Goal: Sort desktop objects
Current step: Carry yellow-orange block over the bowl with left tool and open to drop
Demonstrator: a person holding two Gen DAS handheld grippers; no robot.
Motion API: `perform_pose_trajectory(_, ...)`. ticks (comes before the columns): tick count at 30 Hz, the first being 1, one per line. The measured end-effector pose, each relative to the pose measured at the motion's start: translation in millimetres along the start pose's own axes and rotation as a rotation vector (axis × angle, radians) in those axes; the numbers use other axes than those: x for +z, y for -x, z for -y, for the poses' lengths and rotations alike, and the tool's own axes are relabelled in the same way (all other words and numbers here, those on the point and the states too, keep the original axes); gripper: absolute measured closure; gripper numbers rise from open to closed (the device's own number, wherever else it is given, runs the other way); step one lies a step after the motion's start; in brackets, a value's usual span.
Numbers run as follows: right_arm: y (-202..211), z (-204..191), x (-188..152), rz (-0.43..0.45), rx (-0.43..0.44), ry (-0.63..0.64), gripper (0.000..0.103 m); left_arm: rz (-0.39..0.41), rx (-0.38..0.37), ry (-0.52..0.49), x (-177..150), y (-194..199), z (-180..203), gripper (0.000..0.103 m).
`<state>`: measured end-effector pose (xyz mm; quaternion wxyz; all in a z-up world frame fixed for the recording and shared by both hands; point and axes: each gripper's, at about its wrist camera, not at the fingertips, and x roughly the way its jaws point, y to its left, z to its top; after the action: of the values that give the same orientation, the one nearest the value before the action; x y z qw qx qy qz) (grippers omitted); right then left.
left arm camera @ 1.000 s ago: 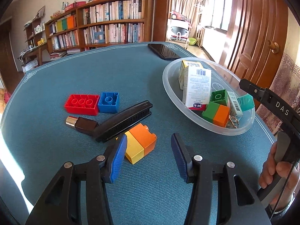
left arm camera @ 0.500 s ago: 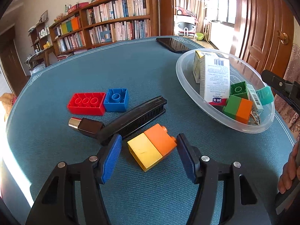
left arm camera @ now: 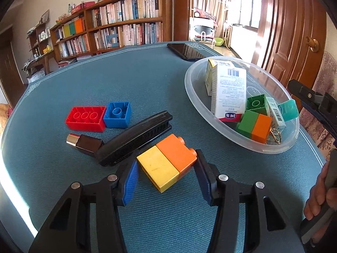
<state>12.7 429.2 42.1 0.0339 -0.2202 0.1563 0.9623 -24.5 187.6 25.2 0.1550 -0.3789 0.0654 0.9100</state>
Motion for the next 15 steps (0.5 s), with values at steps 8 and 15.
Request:
perform_pose_trajectory(8,5,12,3,0.02,-0.03,-0.046,0.024,0.054,-0.098,-0.053,27,9,32,0.05)
perform_pose_trajectory(15,5,22,5,0.026,-0.043,-0.085,0.024,0.057,-0.144,-0.084,48,-6,55,0.05)
